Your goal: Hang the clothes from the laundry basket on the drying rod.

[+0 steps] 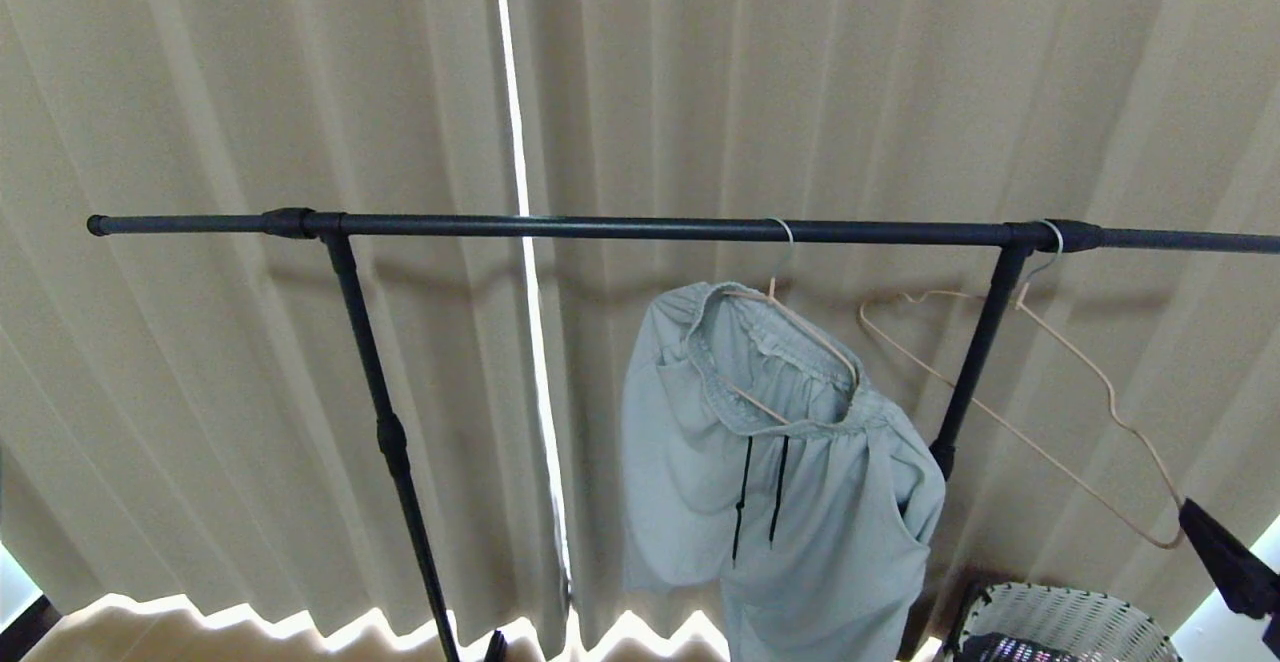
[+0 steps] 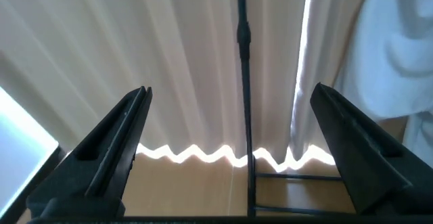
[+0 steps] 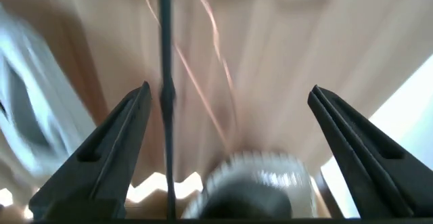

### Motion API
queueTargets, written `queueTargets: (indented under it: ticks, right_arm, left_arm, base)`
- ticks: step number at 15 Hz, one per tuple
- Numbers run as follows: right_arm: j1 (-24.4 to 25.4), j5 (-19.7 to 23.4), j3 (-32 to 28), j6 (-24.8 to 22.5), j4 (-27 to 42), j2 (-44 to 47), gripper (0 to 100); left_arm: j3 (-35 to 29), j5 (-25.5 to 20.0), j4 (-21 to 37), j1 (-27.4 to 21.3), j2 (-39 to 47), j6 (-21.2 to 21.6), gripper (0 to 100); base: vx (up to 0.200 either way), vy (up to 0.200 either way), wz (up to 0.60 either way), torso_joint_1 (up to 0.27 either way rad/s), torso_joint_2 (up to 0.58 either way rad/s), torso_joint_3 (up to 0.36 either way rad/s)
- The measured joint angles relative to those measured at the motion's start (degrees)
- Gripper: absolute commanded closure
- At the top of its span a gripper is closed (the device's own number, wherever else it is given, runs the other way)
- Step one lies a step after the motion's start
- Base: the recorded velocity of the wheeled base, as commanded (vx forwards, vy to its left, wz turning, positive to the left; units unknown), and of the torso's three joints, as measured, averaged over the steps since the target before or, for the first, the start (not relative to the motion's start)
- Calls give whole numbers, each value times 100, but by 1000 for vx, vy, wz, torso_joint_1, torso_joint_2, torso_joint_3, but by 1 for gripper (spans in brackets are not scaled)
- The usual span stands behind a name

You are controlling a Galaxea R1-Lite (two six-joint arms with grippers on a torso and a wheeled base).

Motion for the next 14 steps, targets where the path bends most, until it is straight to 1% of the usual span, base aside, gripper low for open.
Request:
queueTargets:
  ticks: [1, 3, 5, 6, 7, 8, 9, 10, 11, 12, 14]
  right_arm:
    - [-46, -5, 28, 16, 772, -551, 0]
    - [-94, -11, -11, 27, 2304, -1657, 0]
    - [-118, 2, -212, 22, 3920, -2836, 0]
    - [-124, 30, -374, 20, 4660, -3450, 0]
    - [-138, 63, -538, 60, 5248, -3983, 0]
    - [-146, 79, -619, 165, 5476, -4335, 0]
    - [-157, 101, -634, 218, 5285, -4619, 0]
    - [-165, 148, -514, 227, 4874, -4804, 0]
    - [-173, 299, -358, 224, 4479, -4923, 0]
    - [-177, 435, -239, 216, 4389, -5002, 0]
    - [-179, 797, -149, 205, 4370, -5088, 0]
  left_arm:
    - [6, 84, 24, 28, -124, -96, 0]
    - [165, 118, -11, 46, -256, -156, 0]
    - [391, 73, -345, 55, -319, -200, 0]
    - [474, -71, -383, 55, -336, -202, 0]
    - [510, -434, -414, 55, -347, -195, 0]
    - [538, -940, -393, 52, -356, -189, 0]
    - [556, -1417, -385, 50, -363, -167, 0]
    - [566, -1553, -378, 52, -367, -99, 0]
    - [568, -1590, -375, 50, -369, -60, 0]
    - [571, -1612, -375, 16, -369, -46, 0]
    - [573, -1671, -375, -396, -375, -35, 0]
  base:
    - [0, 0, 0, 0, 0, 0]
    - [0, 0, 0, 0, 0, 0]
    - [0, 0, 0, 0, 0, 0]
    - [0, 0, 0, 0, 0, 0]
    - [0, 0, 0, 0, 0, 0]
    - [0, 0, 0, 0, 0, 0]
    - [0, 0, 0, 0, 0, 0]
    - [0, 0, 0, 0, 0, 0]
    - [0, 0, 0, 0, 0, 0]
    - [0, 0, 0, 0, 0, 0]
    - [0, 0, 0, 0, 0, 0]
